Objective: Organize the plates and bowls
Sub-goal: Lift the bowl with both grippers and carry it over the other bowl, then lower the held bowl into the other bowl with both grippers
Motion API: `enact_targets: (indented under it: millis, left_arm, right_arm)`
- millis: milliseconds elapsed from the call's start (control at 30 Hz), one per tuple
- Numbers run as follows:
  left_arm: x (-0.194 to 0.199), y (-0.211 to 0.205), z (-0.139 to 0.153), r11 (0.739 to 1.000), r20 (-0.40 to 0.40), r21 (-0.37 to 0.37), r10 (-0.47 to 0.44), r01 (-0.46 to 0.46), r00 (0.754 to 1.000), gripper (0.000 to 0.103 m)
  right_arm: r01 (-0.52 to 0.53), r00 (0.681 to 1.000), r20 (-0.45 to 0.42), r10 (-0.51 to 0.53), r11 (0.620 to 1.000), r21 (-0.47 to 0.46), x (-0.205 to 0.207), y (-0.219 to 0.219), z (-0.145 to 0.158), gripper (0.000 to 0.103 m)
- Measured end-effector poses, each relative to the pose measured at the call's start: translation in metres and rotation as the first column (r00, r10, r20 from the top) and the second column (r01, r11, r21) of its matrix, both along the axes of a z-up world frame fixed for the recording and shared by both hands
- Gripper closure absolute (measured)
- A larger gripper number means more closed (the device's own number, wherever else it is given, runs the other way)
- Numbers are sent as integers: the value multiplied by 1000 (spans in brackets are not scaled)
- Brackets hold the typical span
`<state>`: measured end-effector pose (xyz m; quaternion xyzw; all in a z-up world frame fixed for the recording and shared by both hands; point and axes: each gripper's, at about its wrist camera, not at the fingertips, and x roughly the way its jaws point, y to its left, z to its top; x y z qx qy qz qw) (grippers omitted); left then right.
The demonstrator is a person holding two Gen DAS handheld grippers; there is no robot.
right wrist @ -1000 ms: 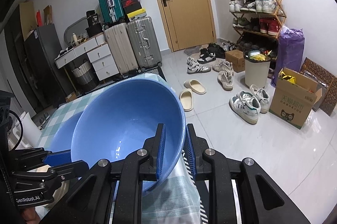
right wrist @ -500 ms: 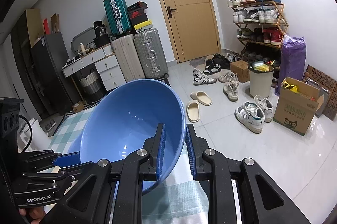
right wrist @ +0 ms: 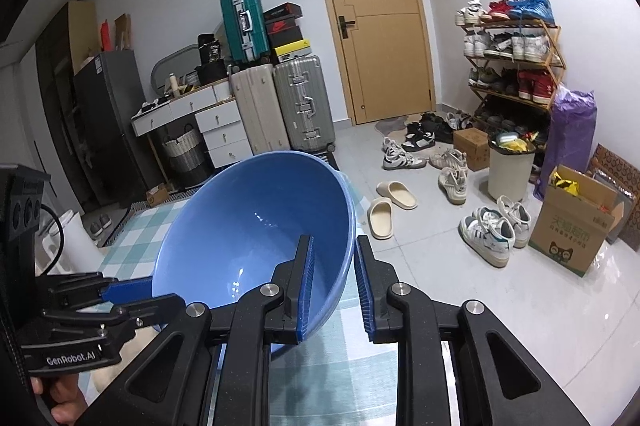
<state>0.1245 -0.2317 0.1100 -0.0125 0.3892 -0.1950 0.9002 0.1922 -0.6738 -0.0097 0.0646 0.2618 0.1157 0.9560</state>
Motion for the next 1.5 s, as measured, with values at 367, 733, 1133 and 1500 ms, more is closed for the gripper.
enact_targets:
  millis: [367, 733, 1133, 1500]
  left_arm:
    - [-14, 35, 14, 999, 20, -37, 41, -40, 999, 70]
    - [-15, 69, 13, 995, 19, -52, 84, -83, 996, 70]
    - [-3, 108, 0, 986, 0, -52, 160, -159, 987, 70]
    - [10, 111, -16, 982, -7, -28, 185, -185, 983, 70]
  right_arm:
    - [-48, 998, 25, 49, 998, -34, -4, 35, 17, 81]
    - [-75, 997, -6, 75, 995, -67, 4, 65, 19, 81]
    - [-135, 990, -55, 130, 986, -93, 20, 108, 3, 81]
    - [-152, 985, -96, 143, 984, -94, 32, 115, -14, 81]
